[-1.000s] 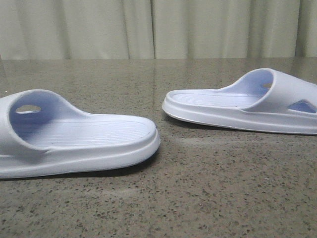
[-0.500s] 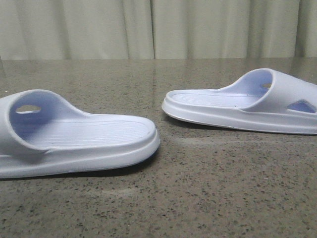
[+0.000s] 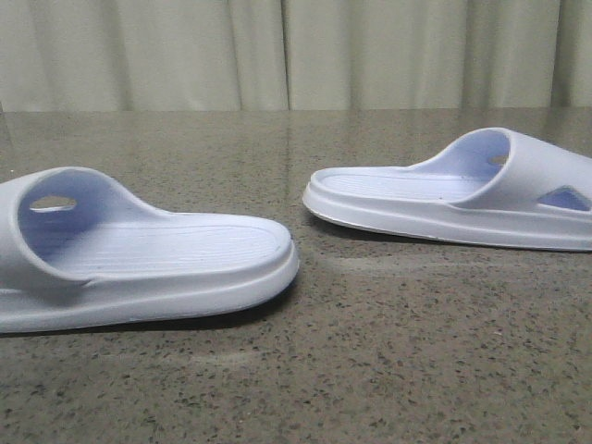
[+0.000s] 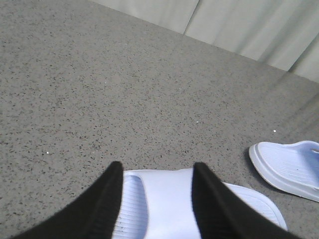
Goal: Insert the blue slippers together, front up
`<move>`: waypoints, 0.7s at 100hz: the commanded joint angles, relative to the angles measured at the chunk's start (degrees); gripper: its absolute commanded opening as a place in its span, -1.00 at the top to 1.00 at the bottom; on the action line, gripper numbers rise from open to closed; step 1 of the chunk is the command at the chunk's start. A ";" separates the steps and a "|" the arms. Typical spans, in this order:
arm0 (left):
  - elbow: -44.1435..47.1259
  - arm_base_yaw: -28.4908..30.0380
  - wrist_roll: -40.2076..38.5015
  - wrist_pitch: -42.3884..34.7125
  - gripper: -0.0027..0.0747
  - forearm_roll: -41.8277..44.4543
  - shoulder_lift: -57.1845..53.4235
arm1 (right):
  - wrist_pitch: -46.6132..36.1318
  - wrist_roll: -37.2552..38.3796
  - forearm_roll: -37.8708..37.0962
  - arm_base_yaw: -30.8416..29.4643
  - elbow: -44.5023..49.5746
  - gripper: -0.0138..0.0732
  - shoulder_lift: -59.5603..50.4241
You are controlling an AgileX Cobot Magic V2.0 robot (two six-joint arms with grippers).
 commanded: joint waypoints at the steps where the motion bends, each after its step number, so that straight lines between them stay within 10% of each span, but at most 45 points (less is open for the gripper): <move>1: -2.04 -0.26 0.00 -3.78 -0.38 -2.49 0.82 | -4.36 -0.37 0.72 -0.15 -2.05 -0.11 1.38; 70: 3.58 -0.26 -27.85 -5.36 -0.52 4.94 1.06 | -6.80 -0.37 0.81 -0.15 -2.05 -0.34 1.38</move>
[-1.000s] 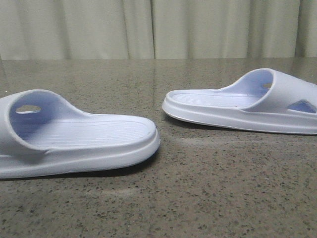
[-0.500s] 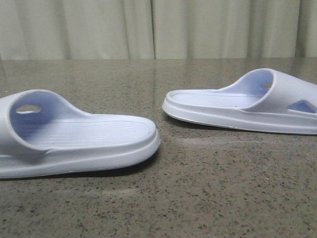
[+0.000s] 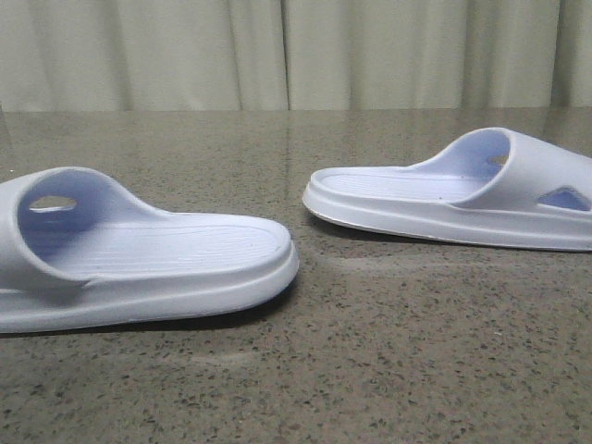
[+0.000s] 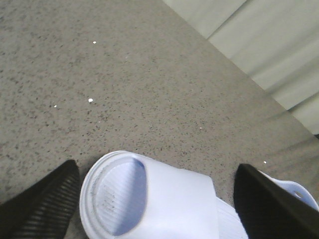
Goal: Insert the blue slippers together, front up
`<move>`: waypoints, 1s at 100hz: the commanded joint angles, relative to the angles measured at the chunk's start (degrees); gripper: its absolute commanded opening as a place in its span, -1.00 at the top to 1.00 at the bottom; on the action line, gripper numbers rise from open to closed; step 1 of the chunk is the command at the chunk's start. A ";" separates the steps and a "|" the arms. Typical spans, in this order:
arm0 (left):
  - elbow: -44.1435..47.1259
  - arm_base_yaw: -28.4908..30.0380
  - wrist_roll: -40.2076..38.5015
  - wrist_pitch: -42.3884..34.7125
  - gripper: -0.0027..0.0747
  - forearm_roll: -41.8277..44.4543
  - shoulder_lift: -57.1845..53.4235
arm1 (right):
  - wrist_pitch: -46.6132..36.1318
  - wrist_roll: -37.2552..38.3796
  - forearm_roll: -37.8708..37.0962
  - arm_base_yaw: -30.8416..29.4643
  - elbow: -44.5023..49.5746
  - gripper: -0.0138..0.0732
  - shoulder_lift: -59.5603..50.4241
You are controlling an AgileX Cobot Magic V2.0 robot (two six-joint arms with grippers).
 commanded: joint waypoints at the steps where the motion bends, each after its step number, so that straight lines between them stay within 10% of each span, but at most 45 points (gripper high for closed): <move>1: -0.09 -0.26 -4.32 -4.10 -0.52 0.21 1.23 | -4.98 -0.37 0.56 -0.15 -2.05 -0.34 1.38; 100: 1.92 -0.26 -6.28 -8.43 -0.52 -8.26 20.45 | -6.13 -0.37 0.56 -0.15 -2.05 -0.34 1.38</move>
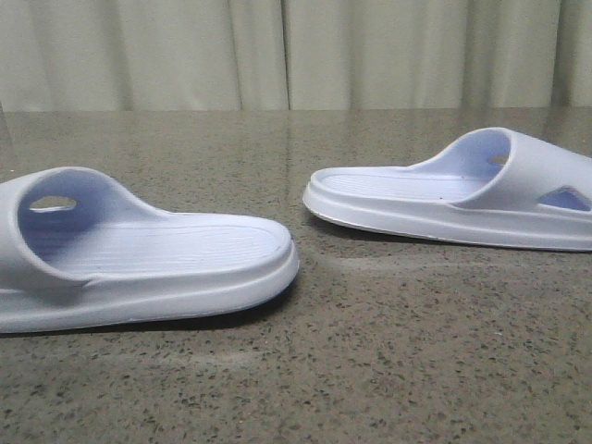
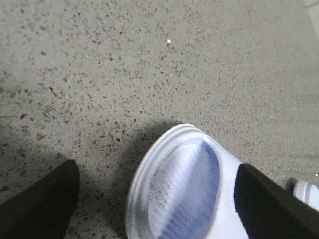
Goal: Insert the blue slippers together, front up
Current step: 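Lower the left gripper and grasp the slipper's toe edge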
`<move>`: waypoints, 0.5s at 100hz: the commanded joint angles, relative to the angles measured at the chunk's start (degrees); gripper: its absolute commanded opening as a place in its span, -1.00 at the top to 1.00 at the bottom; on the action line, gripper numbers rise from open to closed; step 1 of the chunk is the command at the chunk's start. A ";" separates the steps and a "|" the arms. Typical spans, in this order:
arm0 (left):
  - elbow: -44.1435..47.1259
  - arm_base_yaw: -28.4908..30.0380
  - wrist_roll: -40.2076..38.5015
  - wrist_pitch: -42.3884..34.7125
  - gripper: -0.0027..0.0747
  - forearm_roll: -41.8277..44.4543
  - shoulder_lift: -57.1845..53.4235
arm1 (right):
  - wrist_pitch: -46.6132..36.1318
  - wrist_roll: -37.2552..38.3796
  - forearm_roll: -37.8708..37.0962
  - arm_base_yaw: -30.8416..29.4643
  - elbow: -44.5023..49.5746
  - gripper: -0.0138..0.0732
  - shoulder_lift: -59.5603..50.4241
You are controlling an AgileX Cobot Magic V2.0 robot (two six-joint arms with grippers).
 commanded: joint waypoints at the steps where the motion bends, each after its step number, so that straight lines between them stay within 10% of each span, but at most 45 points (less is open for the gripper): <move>1: -1.38 -0.26 -0.41 -3.52 -0.52 -2.23 1.77 | -5.28 -0.37 0.44 -0.15 -2.05 -0.34 1.38; 50: -1.38 -0.90 -0.19 -3.52 -0.52 -6.87 6.17 | -7.16 -0.37 0.44 -0.15 -1.93 -0.34 1.38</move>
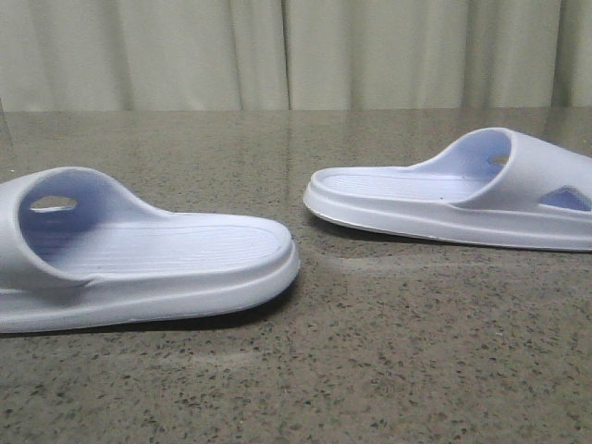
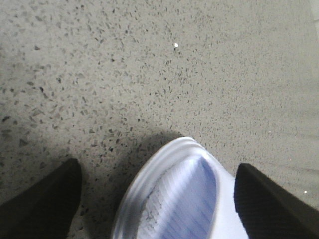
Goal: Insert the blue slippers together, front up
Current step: 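Lower the left gripper and grasp the slipper's toe edge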
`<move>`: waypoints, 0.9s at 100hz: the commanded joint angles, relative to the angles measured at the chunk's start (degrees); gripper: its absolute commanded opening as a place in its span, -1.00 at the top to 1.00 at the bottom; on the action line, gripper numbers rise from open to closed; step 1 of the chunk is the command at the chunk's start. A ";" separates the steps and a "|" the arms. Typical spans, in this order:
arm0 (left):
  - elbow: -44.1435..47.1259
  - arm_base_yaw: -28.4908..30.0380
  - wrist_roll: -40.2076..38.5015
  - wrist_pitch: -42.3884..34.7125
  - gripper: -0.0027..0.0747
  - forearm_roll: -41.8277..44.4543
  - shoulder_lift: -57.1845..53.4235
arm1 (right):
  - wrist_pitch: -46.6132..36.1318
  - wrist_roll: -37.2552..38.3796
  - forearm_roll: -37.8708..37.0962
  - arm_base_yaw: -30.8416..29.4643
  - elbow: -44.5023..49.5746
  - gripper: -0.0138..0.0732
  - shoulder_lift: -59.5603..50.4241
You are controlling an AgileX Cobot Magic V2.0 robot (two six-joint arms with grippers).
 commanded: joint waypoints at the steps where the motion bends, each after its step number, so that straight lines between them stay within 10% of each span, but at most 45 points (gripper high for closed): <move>1: -1.15 -1.05 -0.19 -0.54 -0.52 -1.40 0.91 | -4.97 -0.37 0.44 -0.15 -1.93 -0.34 1.38; 45: -1.15 -8.27 -0.19 -1.60 -0.46 -3.65 3.97 | -5.84 -0.37 0.44 -0.15 -1.93 -0.34 1.38; 90: -1.15 -8.37 -0.19 -3.79 0.53 -0.40 5.93 | -5.84 -0.37 0.44 -0.15 -1.93 -0.34 1.38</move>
